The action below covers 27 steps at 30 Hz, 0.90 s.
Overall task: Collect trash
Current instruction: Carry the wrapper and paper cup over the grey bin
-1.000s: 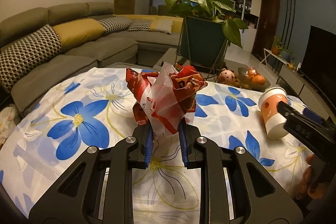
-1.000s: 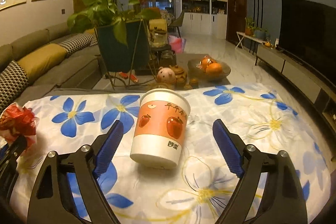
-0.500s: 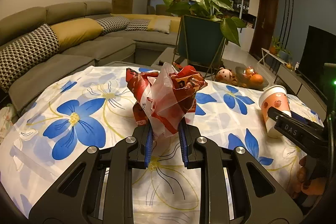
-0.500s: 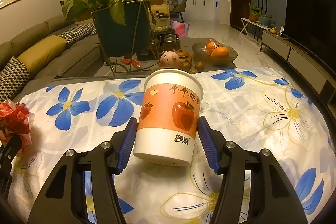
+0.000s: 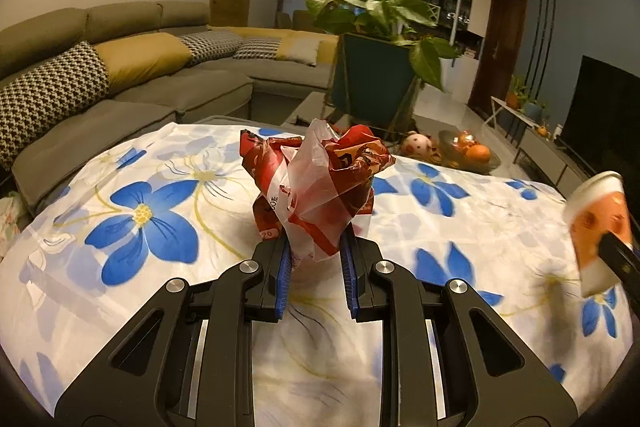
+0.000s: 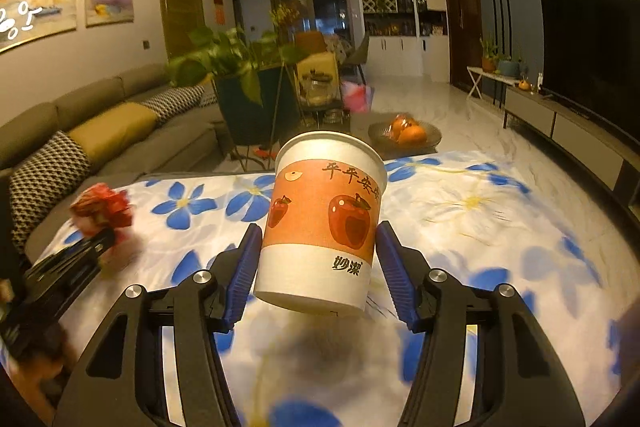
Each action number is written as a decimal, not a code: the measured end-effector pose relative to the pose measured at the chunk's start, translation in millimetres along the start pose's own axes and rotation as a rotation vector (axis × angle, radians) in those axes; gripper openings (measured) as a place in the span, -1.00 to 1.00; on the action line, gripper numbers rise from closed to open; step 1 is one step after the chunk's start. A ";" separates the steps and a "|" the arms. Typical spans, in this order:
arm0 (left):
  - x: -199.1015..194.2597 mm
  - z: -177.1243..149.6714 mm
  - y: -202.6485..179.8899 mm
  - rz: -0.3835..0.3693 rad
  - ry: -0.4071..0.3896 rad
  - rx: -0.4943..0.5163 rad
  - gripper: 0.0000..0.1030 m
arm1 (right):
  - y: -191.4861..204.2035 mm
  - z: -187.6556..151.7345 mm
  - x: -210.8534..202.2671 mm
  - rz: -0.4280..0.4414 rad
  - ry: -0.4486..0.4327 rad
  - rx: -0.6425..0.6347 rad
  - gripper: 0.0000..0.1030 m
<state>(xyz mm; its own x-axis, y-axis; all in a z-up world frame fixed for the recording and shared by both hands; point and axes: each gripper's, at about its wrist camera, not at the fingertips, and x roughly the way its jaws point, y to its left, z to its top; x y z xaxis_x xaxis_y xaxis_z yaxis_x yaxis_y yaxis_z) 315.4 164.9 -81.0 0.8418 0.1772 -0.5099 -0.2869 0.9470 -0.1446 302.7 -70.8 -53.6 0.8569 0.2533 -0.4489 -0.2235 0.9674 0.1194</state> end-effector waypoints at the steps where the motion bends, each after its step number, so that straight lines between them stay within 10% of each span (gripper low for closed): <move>1: -5.5 -0.4 -4.4 -0.015 0.002 0.001 -0.59 | -4.5 -1.0 -11.4 0.004 -0.012 0.003 0.11; 11: -81.6 -19.4 -84.4 -0.192 -0.037 0.117 -0.59 | -46.7 -25.5 -108.0 -0.036 -0.113 0.026 0.12; 27: -170.3 -63.6 -229.4 -0.514 -0.062 0.301 -0.59 | -138.4 -48.6 -205.0 -0.334 -0.245 0.043 0.12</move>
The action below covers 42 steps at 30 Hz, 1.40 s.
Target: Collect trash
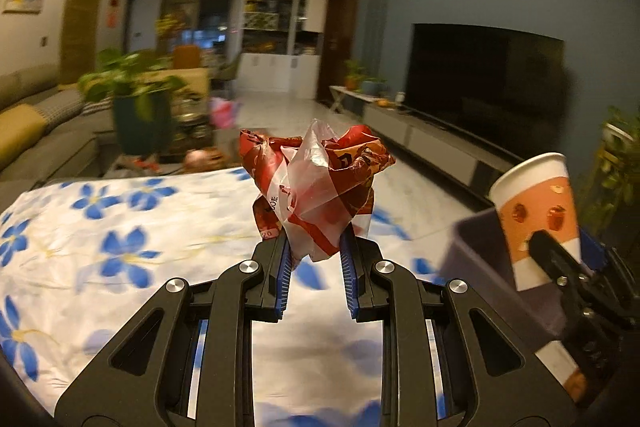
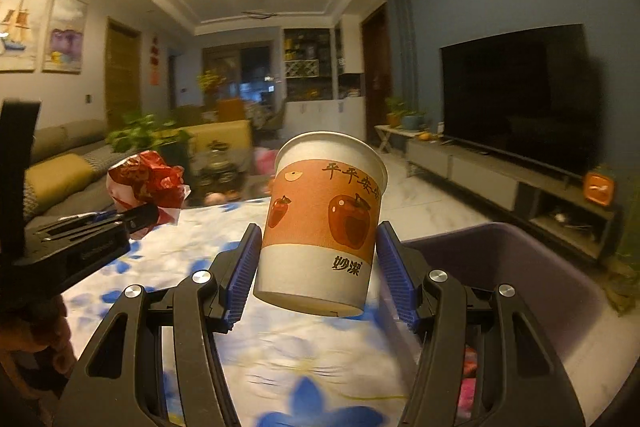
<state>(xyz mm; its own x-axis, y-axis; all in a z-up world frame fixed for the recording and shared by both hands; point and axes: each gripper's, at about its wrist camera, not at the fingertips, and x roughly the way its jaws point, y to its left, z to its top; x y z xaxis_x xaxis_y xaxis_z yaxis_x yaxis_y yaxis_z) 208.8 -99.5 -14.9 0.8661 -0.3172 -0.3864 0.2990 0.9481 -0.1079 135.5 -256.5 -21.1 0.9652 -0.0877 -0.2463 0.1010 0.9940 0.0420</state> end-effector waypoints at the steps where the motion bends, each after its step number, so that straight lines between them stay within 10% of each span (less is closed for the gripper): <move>1: 0.8 0.2 -12.9 -0.023 -0.002 0.015 -0.59 | -9.7 0.1 -2.9 -0.025 -0.008 0.008 0.12; 28: 82.0 -25.7 -155.8 -0.350 0.091 0.143 -0.55 | -128.8 -33.3 -3.7 -0.238 -0.003 0.134 0.14; 42: 82.0 -33.4 -145.6 -0.327 0.087 0.132 0.53 | -126.7 -34.0 -19.6 -0.265 -0.025 0.147 0.69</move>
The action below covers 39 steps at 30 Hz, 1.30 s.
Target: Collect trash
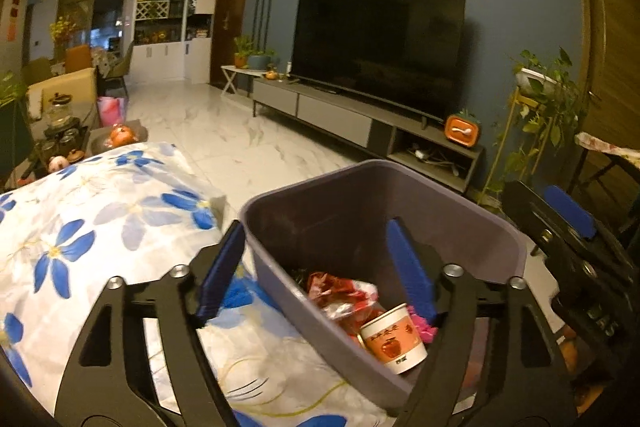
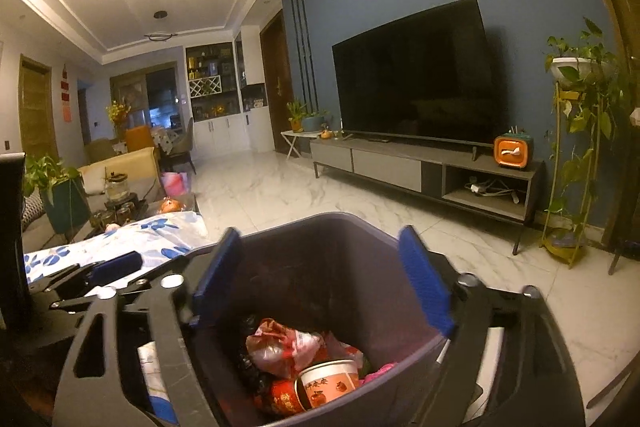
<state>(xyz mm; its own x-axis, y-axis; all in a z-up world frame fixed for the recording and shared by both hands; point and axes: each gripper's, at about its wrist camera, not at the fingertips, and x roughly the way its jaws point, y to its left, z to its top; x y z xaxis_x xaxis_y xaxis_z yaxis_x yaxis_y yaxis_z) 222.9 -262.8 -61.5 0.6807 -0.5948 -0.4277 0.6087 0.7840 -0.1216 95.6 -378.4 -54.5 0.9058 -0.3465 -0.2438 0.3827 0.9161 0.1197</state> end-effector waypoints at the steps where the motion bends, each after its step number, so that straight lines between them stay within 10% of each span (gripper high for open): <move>1: -5.9 -0.8 3.5 0.020 -0.007 -0.004 0.57 | 1.7 0.1 -2.1 0.002 0.002 -0.009 0.71; 16: -135.7 -27.5 46.2 0.343 -0.070 -0.041 0.88 | 50.0 -6.3 -59.9 0.041 0.067 -0.077 0.89; 39: -276.2 -73.4 69.6 0.481 -0.114 -0.119 0.89 | 121.1 -18.3 -165.6 0.089 0.061 -0.185 0.89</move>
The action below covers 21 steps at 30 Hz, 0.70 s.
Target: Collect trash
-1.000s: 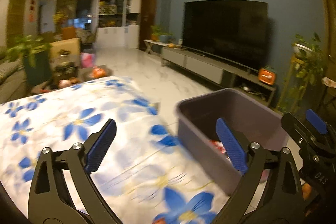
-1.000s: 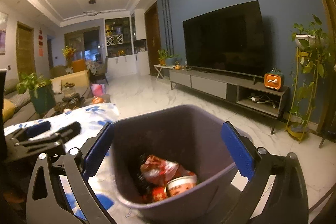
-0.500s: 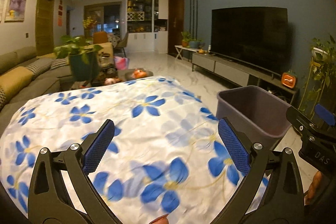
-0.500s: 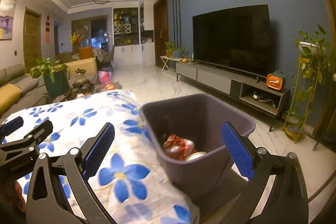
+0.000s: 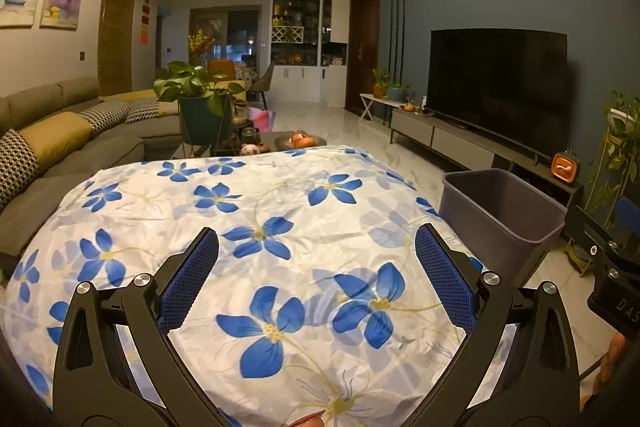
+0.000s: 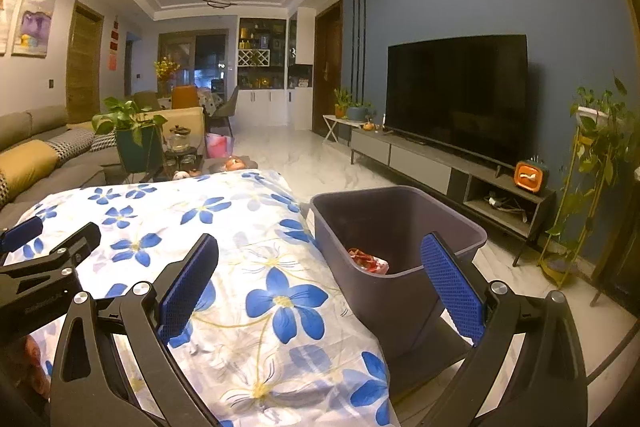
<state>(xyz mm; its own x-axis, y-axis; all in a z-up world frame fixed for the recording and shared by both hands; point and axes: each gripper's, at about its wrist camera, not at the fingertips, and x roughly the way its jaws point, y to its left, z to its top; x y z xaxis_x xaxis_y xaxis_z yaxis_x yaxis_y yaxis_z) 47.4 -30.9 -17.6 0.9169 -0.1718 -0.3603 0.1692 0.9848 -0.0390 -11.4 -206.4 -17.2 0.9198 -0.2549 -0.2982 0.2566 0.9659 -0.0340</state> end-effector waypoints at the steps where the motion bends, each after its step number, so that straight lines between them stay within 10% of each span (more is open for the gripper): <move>1: -1.9 0.2 0.7 0.001 0.000 -0.001 0.89 | 1.8 0.3 -2.2 0.002 -0.003 -0.001 0.89; 21: -22.0 2.0 -2.1 -0.021 -0.022 0.004 0.89 | 9.3 -0.9 -19.2 0.008 -0.043 -0.009 0.89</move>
<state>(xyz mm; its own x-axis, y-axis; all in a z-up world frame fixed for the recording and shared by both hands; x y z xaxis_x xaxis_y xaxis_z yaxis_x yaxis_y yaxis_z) 27.5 -29.2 -7.7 0.9207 -0.1935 -0.3388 0.1903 0.9808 -0.0429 -27.0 -192.5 -12.7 0.9337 -0.2490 -0.2572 0.2470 0.9682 -0.0407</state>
